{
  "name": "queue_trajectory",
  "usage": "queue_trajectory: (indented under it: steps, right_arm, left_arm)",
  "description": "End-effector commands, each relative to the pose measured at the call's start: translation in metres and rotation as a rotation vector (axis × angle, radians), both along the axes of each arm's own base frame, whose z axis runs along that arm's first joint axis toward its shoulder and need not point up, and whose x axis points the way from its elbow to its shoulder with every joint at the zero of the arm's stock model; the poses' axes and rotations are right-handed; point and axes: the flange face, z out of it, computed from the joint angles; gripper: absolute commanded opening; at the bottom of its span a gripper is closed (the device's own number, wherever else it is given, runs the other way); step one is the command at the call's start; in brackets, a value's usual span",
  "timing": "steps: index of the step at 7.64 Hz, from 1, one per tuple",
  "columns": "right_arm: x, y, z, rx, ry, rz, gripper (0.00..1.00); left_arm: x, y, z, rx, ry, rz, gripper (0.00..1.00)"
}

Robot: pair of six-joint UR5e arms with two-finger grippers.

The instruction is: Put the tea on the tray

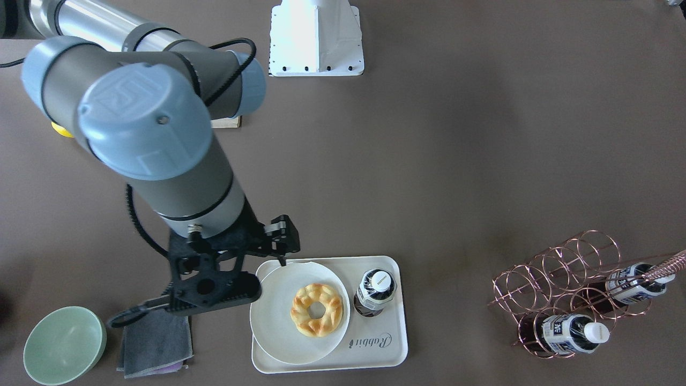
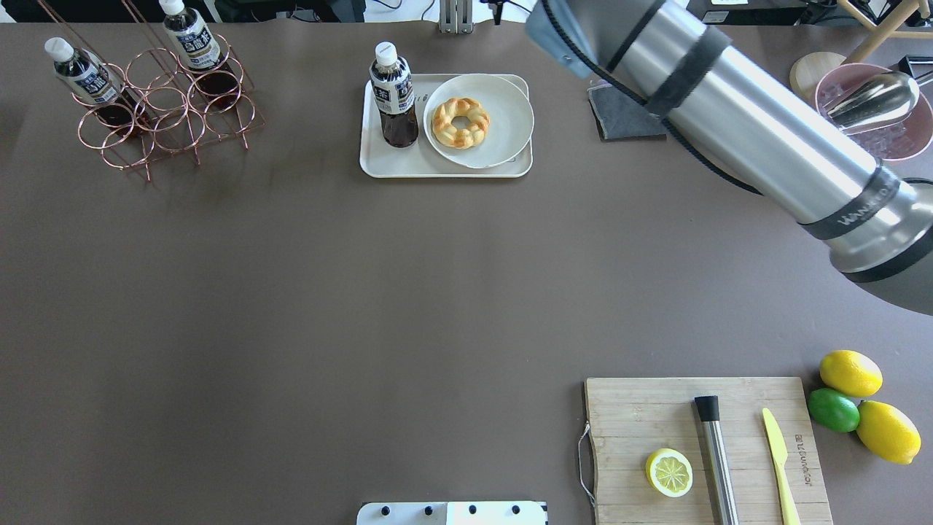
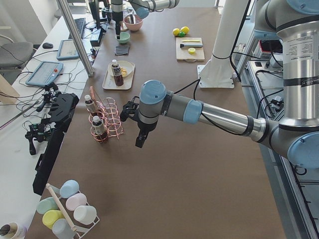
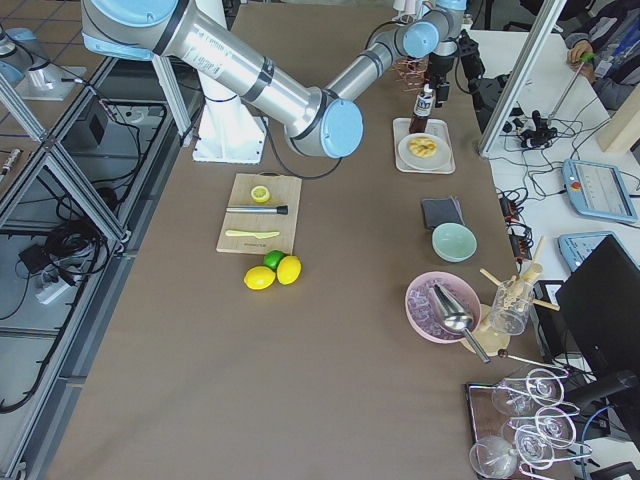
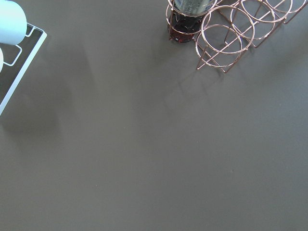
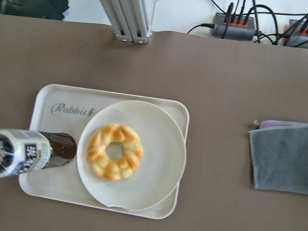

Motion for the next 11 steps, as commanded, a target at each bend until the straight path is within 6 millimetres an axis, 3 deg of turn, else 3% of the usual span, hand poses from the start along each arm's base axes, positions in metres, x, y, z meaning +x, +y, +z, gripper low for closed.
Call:
queue_trajectory:
  steps: [1,2,3,4,5,7,8,9,11]
  right_arm:
    - [0.157,0.004,0.101,0.06,0.041,-0.102,1.0]
    - [0.213,0.015,0.16,0.092,0.08,-0.155,1.0]
    - [0.286,0.022,0.226,0.129,0.114,-0.182,1.0]
    - [0.35,0.044,0.285,0.161,0.138,-0.214,1.0]
    - [0.416,0.076,0.331,0.164,0.154,-0.202,1.0]
    - [0.477,0.156,0.407,0.173,0.169,-0.23,1.0]
    - [0.499,0.189,0.439,0.155,0.167,-0.224,1.0]
    - [0.503,0.216,0.469,0.146,0.169,-0.255,1.0]
    - [0.514,0.255,0.512,0.13,0.173,-0.247,1.0]
  left_arm:
    - [-0.005,0.002,-0.002,0.004,-0.001,-0.011,0.97]
    - [-0.015,0.004,-0.003,0.006,-0.001,-0.033,0.97]
    - [-0.018,0.005,-0.003,0.006,-0.001,-0.041,0.97]
    - [-0.019,0.014,0.007,-0.011,-0.003,-0.044,0.97]
    - [-0.019,0.018,0.01,-0.02,-0.004,-0.047,0.97]
    - [-0.019,0.026,0.008,-0.018,-0.006,-0.047,0.97]
    - [-0.02,0.04,0.019,-0.046,-0.004,-0.051,0.97]
    - [-0.03,0.052,0.034,-0.079,-0.002,-0.076,0.97]
    - [-0.03,0.07,0.059,-0.053,-0.018,-0.023,0.97]
